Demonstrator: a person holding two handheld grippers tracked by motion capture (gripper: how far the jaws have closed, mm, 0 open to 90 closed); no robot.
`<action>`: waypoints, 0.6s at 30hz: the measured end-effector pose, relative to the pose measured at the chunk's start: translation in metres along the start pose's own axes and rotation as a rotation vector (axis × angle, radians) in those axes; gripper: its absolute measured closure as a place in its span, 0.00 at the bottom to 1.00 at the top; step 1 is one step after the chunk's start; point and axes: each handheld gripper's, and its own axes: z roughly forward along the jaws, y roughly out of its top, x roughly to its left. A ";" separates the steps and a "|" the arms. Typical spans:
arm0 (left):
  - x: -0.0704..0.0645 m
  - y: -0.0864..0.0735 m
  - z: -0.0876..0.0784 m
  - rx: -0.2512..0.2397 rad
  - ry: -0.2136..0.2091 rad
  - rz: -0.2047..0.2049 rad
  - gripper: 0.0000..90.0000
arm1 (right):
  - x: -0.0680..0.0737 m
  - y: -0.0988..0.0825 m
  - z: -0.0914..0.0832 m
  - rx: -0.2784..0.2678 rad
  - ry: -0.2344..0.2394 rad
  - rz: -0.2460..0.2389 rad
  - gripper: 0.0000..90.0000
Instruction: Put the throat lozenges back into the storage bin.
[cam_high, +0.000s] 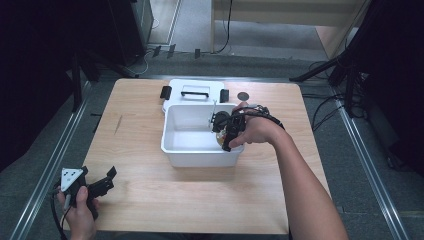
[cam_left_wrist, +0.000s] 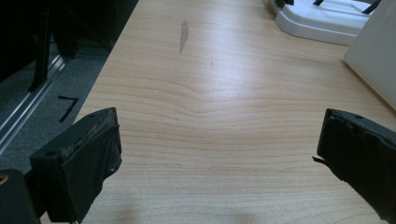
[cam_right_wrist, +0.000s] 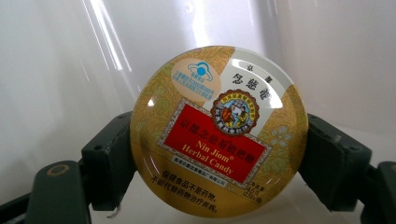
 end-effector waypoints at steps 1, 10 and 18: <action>0.000 0.000 0.000 -0.001 0.000 0.000 0.00 | -0.001 0.001 0.001 -0.002 -0.003 -0.001 0.23; 0.000 0.000 0.000 0.000 -0.002 0.000 0.00 | -0.003 0.004 0.005 0.029 0.021 0.045 0.23; 0.000 0.000 0.000 -0.001 -0.004 -0.001 0.00 | -0.005 0.005 0.007 0.044 0.058 0.048 0.23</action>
